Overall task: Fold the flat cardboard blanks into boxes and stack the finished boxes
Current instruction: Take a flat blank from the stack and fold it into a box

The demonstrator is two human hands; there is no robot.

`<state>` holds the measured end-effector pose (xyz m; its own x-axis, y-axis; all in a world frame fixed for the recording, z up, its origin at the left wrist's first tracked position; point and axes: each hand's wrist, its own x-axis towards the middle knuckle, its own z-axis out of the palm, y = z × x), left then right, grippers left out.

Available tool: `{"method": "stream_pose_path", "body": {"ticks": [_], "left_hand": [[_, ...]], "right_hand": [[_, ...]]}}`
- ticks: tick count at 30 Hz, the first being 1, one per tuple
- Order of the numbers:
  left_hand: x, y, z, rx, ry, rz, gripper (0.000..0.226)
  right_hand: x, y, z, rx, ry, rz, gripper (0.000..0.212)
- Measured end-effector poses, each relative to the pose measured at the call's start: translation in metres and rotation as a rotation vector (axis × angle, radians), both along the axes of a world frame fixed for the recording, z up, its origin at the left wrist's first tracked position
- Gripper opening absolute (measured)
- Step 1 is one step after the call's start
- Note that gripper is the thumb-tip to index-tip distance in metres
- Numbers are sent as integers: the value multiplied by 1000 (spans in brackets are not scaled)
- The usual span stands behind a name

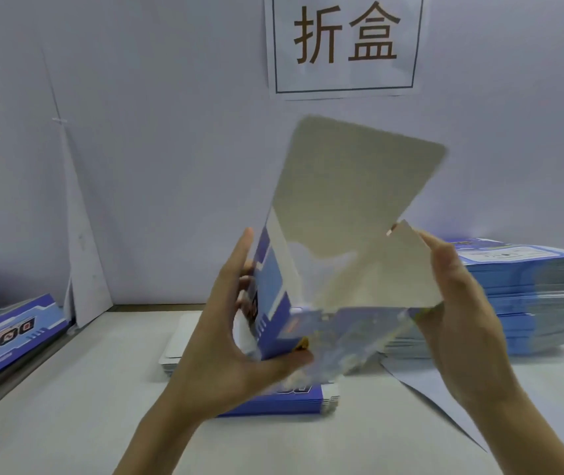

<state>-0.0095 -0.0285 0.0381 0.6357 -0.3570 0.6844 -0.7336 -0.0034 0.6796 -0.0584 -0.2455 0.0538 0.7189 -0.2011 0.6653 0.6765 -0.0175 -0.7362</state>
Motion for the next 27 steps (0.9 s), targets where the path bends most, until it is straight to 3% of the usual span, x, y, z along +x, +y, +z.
{"method": "stream_pose_path", "body": {"ticks": [2,7,10,12,13,15,18,21,25,27], "left_hand": [[-1,0,0,19,-46,8,95],[-1,-5,-2,34,-121,9,84],[4,-3,-3,4,-161,11,87],[7,4,-2,-1,-136,21,91],[8,7,0,6,-124,29,92],[9,11,0,19,-115,38,89],[10,10,-2,28,-101,-2,85],[13,6,-8,203,-222,58,90],[15,-5,-11,319,-173,236,102],[14,-5,-11,338,-30,260,102]], "right_hand": [[-2,0,6,63,31,-43,18],[-1,-4,7,410,255,109,27],[6,-11,7,606,565,351,20],[8,-15,6,591,707,465,49],[7,-16,6,563,710,496,60],[6,-18,8,549,648,544,63],[6,-18,7,590,671,555,52],[14,-14,-1,607,763,327,29],[22,-10,-6,600,581,254,31],[20,-11,-4,553,480,222,28]]}}
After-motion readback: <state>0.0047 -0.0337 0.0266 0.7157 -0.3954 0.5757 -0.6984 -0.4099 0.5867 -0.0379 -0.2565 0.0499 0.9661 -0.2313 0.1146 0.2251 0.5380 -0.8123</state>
